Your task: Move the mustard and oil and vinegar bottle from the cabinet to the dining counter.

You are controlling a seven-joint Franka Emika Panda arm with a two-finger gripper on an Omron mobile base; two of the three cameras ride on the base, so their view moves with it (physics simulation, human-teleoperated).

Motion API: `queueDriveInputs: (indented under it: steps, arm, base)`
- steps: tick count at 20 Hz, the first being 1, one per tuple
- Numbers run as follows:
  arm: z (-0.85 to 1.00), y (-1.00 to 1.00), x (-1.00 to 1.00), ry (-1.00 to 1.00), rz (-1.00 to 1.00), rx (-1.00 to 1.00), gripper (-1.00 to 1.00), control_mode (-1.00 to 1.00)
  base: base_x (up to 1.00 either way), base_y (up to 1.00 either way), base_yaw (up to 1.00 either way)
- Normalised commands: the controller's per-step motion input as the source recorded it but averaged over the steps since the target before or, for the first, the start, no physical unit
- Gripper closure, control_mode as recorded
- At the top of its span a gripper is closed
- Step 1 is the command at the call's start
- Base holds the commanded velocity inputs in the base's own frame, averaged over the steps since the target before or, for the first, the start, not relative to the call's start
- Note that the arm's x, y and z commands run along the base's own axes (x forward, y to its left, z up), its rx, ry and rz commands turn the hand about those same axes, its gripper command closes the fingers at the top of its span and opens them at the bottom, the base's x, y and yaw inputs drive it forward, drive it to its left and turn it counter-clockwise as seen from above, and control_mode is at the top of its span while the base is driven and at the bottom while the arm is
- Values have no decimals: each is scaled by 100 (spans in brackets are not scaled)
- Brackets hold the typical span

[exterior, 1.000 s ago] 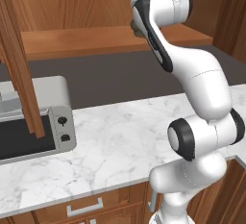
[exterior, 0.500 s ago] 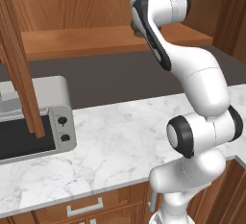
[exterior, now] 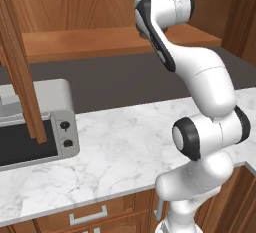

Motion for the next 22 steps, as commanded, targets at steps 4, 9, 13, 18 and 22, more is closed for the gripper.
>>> queueDriveInputs:
  steps: [4,9,13,18,22]
  arm:
    - [-2,-1,11,0,0,0,-100,-100]
    - [-4,0,9,0,0,0,-100,-100]
    - [-4,0,13,0,0,0,-100,-100]
    - [-1,-1,15,0,0,0,-100,-100]
    - [0,0,17,0,0,0,-100,-100]
  base:
    - [0,0,0]
    - [0,0,0]
    - [0,0,0]
    - [0,0,0]
    - [0,0,0]
